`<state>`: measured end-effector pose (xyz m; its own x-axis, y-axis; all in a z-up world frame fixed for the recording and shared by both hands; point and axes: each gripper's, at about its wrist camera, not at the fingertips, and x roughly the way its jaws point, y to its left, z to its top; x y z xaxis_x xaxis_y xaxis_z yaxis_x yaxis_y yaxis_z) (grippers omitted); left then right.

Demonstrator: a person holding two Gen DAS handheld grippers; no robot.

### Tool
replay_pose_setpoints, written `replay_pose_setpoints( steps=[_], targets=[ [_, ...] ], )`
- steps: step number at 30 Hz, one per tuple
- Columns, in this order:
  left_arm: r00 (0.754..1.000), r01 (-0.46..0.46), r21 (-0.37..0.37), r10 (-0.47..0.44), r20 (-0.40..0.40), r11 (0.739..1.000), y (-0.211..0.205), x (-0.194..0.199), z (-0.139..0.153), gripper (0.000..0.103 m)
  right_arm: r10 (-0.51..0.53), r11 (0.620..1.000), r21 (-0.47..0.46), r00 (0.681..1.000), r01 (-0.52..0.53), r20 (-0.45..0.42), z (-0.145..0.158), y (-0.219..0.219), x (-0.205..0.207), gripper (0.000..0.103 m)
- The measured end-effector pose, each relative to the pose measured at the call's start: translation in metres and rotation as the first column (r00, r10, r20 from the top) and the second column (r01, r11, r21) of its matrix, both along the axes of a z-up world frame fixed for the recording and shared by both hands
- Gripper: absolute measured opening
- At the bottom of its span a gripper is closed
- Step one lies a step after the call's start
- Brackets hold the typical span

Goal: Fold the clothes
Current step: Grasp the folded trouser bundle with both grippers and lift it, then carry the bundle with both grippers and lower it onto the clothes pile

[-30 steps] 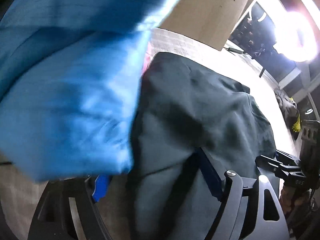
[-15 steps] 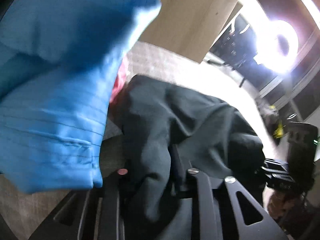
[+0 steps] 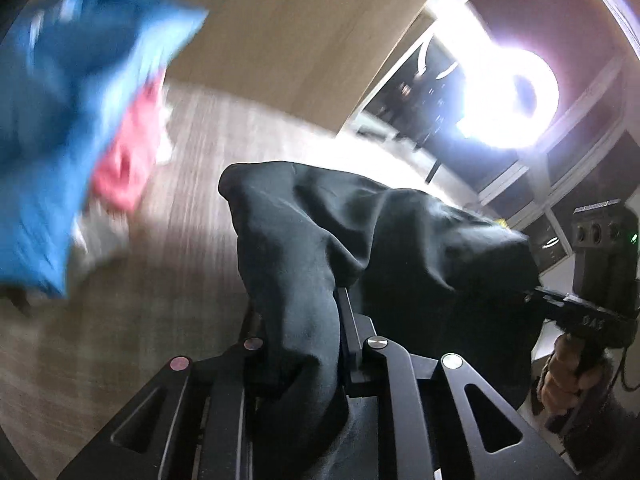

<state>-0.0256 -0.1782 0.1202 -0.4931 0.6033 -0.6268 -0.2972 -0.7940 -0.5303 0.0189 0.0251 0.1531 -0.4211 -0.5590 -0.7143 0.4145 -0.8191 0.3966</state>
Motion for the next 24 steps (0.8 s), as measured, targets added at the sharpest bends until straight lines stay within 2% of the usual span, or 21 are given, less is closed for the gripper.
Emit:
replay_pose_setpoints(
  steps=[4, 6, 10, 13, 15, 16, 19, 21, 24],
  targets=[
    [0.991, -0.042, 0.030, 0.046, -0.129, 0.999, -0.030, 0.009, 0.065, 0.016, 0.086, 0.996, 0.016, 0.986, -0.085, -0.142, 0.070, -0.025, 0.000, 0.010],
    [0.976, -0.080, 0.010, 0.080, -0.202, 0.997, -0.053, 0.012, 0.099, 0.016, 0.138, 0.990, 0.016, 0.966, -0.138, -0.219, 0.103, -0.045, -0.003, 0.010],
    [0.935, -0.187, -0.080, 0.152, -0.319, 0.979, -0.112, 0.010, 0.158, 0.016, 0.207, 0.977, 0.015, 0.924, -0.214, -0.322, 0.139, -0.100, -0.020, 0.010],
    [0.909, -0.256, -0.183, 0.172, -0.380, 0.949, -0.154, -0.001, 0.190, 0.016, 0.224, 0.970, -0.013, 0.906, -0.244, -0.359, 0.142, -0.146, -0.042, 0.010],
    [0.907, -0.288, -0.238, 0.185, -0.378, 0.928, -0.176, -0.020, 0.194, 0.016, 0.223, 0.967, -0.033, 0.901, -0.253, -0.372, 0.137, -0.176, -0.058, 0.010],
    [0.907, -0.303, -0.265, 0.191, -0.376, 0.915, -0.186, -0.030, 0.195, 0.016, 0.215, 0.967, -0.053, 0.909, -0.249, -0.356, 0.128, -0.190, -0.070, 0.010],
    [0.923, -0.305, -0.346, 0.185, -0.338, 0.888, -0.204, -0.072, 0.171, 0.017, 0.197, 0.970, -0.074, 0.928, -0.232, -0.317, 0.102, -0.223, -0.097, 0.010],
    [0.939, -0.289, -0.392, 0.179, -0.294, 0.873, -0.213, -0.101, 0.142, 0.017, 0.183, 0.973, -0.089, 0.947, -0.213, -0.263, 0.075, -0.238, -0.115, 0.010],
    [0.951, -0.296, -0.444, 0.215, -0.224, 0.845, -0.236, -0.128, 0.090, 0.022, 0.173, 0.983, -0.025, 0.968, -0.181, -0.180, 0.014, -0.267, -0.137, 0.011]
  ],
)
